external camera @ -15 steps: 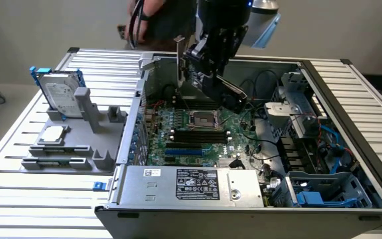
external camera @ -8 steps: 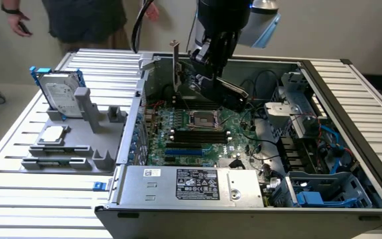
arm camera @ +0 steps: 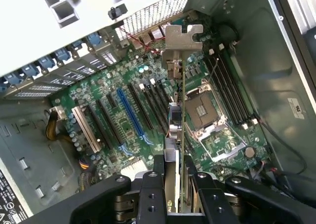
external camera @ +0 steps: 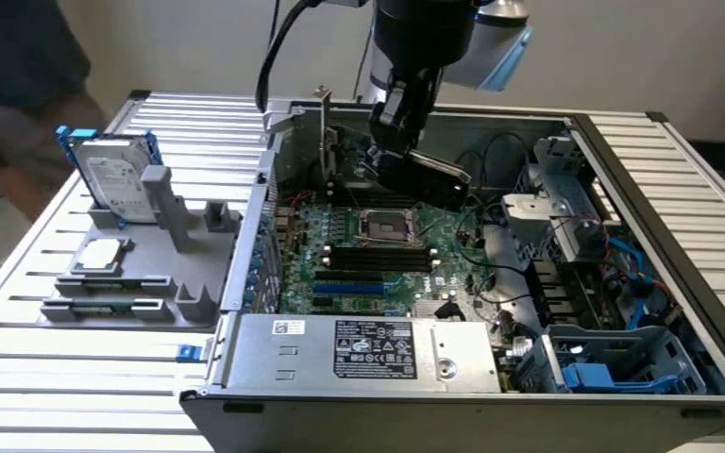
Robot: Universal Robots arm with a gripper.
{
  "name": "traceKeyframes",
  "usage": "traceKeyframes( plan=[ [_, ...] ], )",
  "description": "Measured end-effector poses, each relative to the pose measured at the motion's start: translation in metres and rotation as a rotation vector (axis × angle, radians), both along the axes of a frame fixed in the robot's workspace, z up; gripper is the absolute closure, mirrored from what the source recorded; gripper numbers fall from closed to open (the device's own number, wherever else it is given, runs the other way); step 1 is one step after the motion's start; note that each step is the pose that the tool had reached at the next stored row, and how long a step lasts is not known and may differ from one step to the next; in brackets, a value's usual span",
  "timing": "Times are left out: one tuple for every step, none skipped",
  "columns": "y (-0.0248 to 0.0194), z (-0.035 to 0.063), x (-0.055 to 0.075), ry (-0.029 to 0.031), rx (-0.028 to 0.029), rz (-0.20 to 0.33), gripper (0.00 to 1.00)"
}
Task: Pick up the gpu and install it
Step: 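Insert the gpu into the slot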
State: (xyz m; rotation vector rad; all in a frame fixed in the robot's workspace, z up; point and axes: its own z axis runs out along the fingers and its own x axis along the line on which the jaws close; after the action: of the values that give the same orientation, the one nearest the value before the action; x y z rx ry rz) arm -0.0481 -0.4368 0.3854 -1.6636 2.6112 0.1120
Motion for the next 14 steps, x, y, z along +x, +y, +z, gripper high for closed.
traceKeyframes(
  plan=[
    [0.0000,-0.0006,0.000,0.0000,-0.0001,0.018,0.74],
    [0.0000,-0.0013,0.000,0.0000,0.0000,0.036,0.74],
    [0.0000,-0.0020,0.000,0.0000,0.0000,0.054,0.74],
    [0.0000,-0.0028,0.000,0.0000,0.0001,0.072,0.74],
    [0.0000,-0.0036,0.000,0.0000,0.0001,0.092,0.74],
    [0.0000,-0.0043,0.000,0.0000,0.0000,0.110,0.74],
    [0.0000,-0.0051,0.000,0.0000,0.0000,0.128,0.74],
    [0.0000,-0.0060,0.000,-0.0001,0.0000,0.146,0.74],
    [0.0000,-0.0070,0.000,0.0000,0.0000,0.163,0.74],
    [0.0000,-0.0079,0.000,-0.0001,0.0000,0.182,0.74],
    [0.0000,-0.0088,0.000,0.0000,0.0000,0.199,0.74],
    [0.0000,-0.0098,0.000,0.0000,0.0000,0.217,0.74],
    [0.0000,-0.0108,0.000,0.0000,0.0000,0.236,0.74],
    [0.0000,-0.0118,0.000,0.0000,0.0001,0.255,0.74]
  ],
)
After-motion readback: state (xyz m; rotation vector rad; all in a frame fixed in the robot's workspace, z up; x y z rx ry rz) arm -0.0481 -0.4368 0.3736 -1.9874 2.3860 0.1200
